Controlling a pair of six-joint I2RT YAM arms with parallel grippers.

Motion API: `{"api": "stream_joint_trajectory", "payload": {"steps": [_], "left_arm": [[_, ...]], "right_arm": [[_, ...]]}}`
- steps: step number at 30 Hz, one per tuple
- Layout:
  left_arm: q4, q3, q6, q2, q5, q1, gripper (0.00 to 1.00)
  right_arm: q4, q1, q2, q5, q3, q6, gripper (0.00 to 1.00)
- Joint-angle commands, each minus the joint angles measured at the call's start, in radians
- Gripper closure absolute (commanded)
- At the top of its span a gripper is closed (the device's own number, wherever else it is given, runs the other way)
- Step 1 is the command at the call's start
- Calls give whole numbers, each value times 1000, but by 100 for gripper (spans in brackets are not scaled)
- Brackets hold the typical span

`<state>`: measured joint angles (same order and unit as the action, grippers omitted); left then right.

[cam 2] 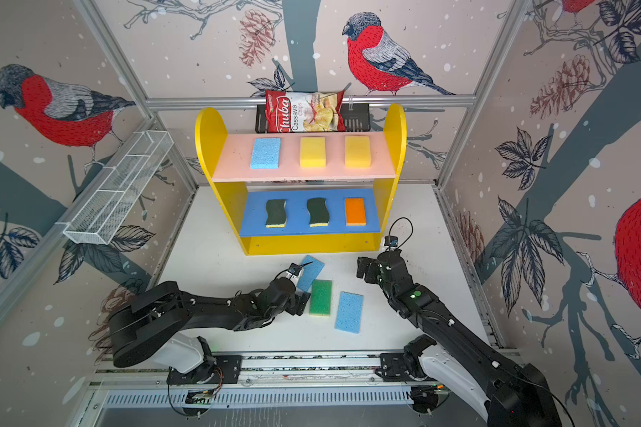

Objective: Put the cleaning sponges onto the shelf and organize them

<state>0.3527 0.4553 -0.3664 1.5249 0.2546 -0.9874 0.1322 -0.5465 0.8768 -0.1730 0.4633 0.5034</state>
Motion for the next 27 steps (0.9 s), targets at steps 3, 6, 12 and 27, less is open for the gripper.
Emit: {"api": "stream_joint_trajectory", "payload": {"steps": [3,6,12,27], "left_arm": [[-121,12,0,36,12,-1,12],[-138,17,-1,45,48,-2,11],[-169,22,6,51,95,-2,9],[-103,83,110,172,52,3,5]], "right_arm": [[-7,4,-4,10,0,11,4],[-4,5,-8,9,0,9,4],[3,8,-11,7,0,10,4],[23,11,-43,2,-3,7,4]]}}
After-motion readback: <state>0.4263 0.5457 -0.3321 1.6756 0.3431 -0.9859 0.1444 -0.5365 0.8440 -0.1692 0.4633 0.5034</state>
